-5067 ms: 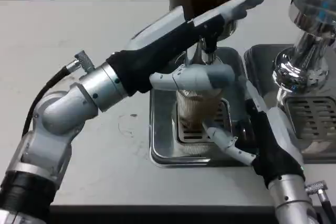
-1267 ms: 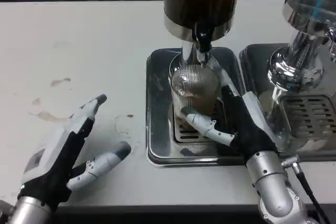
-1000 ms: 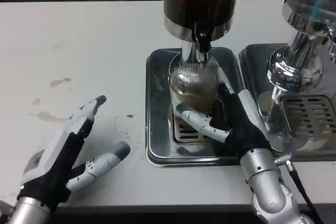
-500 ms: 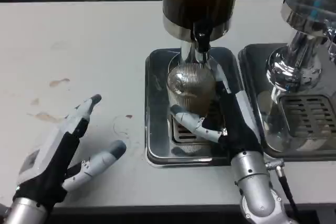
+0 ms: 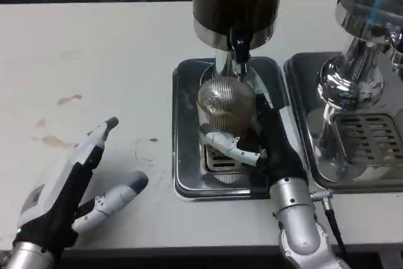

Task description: Grasp the cup under the faucet to collect the drink, then remove the cup.

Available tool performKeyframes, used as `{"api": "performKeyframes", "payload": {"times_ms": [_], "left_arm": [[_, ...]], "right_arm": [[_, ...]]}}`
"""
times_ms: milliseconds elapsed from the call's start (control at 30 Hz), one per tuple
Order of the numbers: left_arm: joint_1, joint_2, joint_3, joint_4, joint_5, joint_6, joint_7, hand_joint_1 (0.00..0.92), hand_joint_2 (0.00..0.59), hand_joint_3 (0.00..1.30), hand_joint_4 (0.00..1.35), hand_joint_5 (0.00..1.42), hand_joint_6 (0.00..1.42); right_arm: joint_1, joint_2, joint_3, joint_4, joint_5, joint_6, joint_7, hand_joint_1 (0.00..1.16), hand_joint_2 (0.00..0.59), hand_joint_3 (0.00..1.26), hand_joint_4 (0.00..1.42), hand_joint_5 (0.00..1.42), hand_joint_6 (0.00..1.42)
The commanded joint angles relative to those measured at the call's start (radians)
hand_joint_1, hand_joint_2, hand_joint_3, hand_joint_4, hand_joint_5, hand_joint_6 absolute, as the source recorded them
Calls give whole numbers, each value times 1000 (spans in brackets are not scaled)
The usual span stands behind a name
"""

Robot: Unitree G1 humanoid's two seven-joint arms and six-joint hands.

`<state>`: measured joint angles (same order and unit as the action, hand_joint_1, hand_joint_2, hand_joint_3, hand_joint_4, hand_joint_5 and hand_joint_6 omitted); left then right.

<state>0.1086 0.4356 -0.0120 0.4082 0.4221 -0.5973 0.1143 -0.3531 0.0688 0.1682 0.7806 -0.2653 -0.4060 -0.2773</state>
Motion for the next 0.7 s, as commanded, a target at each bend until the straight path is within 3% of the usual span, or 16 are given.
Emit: {"api": "performKeyframes", "payload": {"times_ms": [33, 233, 300, 700], "left_arm": [[12, 17, 0, -19, -13, 12, -15, 0, 112, 0, 0, 0, 0], [13, 20, 0, -25, -20, 13, -20, 0, 112, 0, 0, 0, 0], [13, 21, -3, -24, -22, 12, -23, 0, 114, 0, 0, 0, 0], [7, 21, -8, -17, -26, 6, -25, 0, 117, 0, 0, 0, 0]], "right_arm": [[15, 16, -2, 30, -2, 25, -22, 990, 210, 290, 399, 389, 539], [17, 20, -13, 23, -13, -12, -94, 1035, 224, 450, 504, 519, 659], [22, 21, -14, 15, -20, -24, -123, 1041, 203, 510, 552, 574, 743], [53, 22, -18, -25, -42, -70, -237, 1084, 172, 641, 650, 755, 963]]}}
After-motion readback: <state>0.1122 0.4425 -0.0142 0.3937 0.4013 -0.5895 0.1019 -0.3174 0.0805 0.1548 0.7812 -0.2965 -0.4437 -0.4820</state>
